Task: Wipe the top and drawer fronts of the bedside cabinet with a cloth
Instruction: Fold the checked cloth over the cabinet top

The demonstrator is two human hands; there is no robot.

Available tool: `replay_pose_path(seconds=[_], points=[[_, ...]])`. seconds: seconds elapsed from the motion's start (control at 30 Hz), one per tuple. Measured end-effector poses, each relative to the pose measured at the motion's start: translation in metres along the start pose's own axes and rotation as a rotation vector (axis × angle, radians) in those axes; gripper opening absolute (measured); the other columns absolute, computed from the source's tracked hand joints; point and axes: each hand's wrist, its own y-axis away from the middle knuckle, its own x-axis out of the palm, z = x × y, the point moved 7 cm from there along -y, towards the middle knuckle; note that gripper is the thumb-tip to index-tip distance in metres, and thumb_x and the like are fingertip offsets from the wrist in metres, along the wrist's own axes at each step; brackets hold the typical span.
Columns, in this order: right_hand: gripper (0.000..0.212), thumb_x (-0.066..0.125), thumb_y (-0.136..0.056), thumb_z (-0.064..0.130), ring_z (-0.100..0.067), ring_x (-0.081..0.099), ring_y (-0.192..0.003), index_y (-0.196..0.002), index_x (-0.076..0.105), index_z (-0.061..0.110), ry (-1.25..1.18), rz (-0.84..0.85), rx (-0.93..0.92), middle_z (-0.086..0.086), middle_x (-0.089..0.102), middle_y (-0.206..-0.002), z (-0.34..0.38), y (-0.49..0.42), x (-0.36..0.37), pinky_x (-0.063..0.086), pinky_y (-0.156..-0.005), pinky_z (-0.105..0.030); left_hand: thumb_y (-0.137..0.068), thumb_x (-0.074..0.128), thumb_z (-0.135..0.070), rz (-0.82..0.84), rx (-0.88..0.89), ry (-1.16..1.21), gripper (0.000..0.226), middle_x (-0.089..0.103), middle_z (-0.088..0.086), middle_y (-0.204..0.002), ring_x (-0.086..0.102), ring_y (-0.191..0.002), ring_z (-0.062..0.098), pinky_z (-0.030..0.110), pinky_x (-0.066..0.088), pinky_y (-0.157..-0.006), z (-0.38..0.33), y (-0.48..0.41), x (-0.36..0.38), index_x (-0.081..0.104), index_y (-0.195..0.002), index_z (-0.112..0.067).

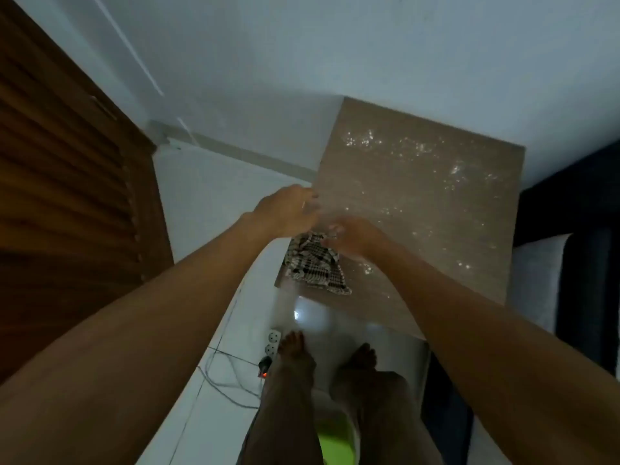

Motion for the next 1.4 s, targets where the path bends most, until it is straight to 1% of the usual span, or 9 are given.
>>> replay_pose_path(seconds=[0.17,0.33,0.53,0.63,0.77,1.03,1.17,1.3,1.4], points=[[0.072,0.072,-0.069,0.060,-0.024,0.046,-0.124,-0.131,0.051,0.031,0.138,-0.098,0.019,-0.002,0.049,-0.137,0.000,-0.010,0.029,0.043,-0.100,-0.045,-0.088,0.058,-0.047,0.206,-0.049,-0.169,0.066,0.043,0.010,-0.142,0.044,-0.128,0.029,0.045,0.043,-0.100,0.050,-0.006,0.046,0.041,-0.144,-0.017],[0.058,0.077,-0.067,0.055,-0.021,0.055,-0.106,-0.115,0.061,0.025,0.194,-0.182,0.055,-0.001,0.058,-0.115,0.002,-0.014,0.034,0.047,-0.084,-0.034,-0.086,0.062,-0.030,0.225,-0.031,-0.052,0.035,0.062,0.001,-0.093,0.063,-0.093,0.024,0.037,0.054,-0.077,0.064,-0.007,0.063,0.064,-0.115,-0.011],[0.047,0.079,-0.068,0.051,-0.020,0.052,-0.095,-0.101,0.067,0.020,0.247,-0.221,0.047,-0.002,0.052,-0.106,0.006,-0.012,0.033,0.046,-0.077,-0.032,-0.082,0.063,-0.023,0.178,-0.029,-0.034,0.015,0.065,0.002,-0.089,0.064,-0.084,0.023,0.031,0.049,-0.065,0.068,-0.015,0.070,0.065,-0.092,-0.012],[0.030,0.080,-0.069,0.041,-0.019,0.052,-0.088,-0.083,0.060,0.025,0.152,-0.254,0.009,0.001,0.052,-0.097,0.010,-0.006,0.025,0.048,-0.074,-0.033,-0.079,0.065,-0.019,0.160,-0.028,0.111,0.005,0.065,0.001,-0.085,0.064,-0.083,0.022,0.035,0.052,-0.070,0.069,-0.018,0.067,0.061,-0.080,-0.016],[0.027,0.076,-0.076,0.026,-0.017,0.057,-0.071,-0.076,0.049,0.022,-0.118,-0.227,-0.009,0.006,0.057,-0.073,0.013,0.000,0.006,0.047,-0.061,-0.031,-0.083,0.067,-0.014,0.151,-0.046,0.431,0.017,0.065,-0.002,-0.096,0.061,-0.084,0.011,0.020,0.049,-0.070,0.056,-0.019,0.049,0.062,-0.098,-0.020],[0.063,0.077,-0.078,0.029,-0.013,0.060,-0.102,-0.132,0.048,0.017,-0.632,-0.328,0.060,0.004,0.060,-0.113,0.009,0.008,-0.050,0.055,-0.080,-0.028,-0.083,0.073,-0.035,0.372,-0.119,0.693,0.034,0.067,-0.006,-0.111,0.061,-0.106,0.010,0.029,0.047,-0.095,0.036,-0.028,0.033,0.063,-0.114,-0.025],[0.034,0.071,-0.083,0.031,-0.010,0.067,-0.091,-0.114,0.065,0.018,-0.658,-0.276,0.043,0.004,0.070,-0.101,0.013,0.011,-0.061,0.053,-0.067,-0.015,-0.087,0.070,-0.025,0.294,-0.137,0.796,0.028,0.069,0.003,-0.112,0.066,-0.103,0.017,0.033,0.055,-0.091,0.024,-0.037,0.023,0.062,-0.114,-0.020],[0.030,0.072,-0.082,0.032,-0.014,0.069,-0.096,-0.108,0.066,0.018,-0.830,-0.257,0.062,0.003,0.072,-0.103,0.005,0.011,-0.059,0.056,-0.083,-0.032,-0.089,0.068,-0.025,0.147,-0.202,0.900,0.017,0.072,0.003,-0.105,0.068,-0.100,0.018,0.035,0.057,-0.087,0.021,-0.046,0.016,0.068,-0.104,-0.020],[0.031,0.071,-0.084,0.022,-0.011,0.067,-0.099,-0.114,0.064,0.019,-0.817,-0.278,0.018,0.005,0.071,-0.107,0.006,0.013,-0.060,0.055,-0.084,-0.028,-0.081,0.076,-0.027,0.024,-0.240,0.921,0.019,0.075,-0.001,-0.097,0.070,-0.094,0.015,0.036,0.056,-0.090,0.022,-0.048,0.014,0.073,-0.098,-0.019]])
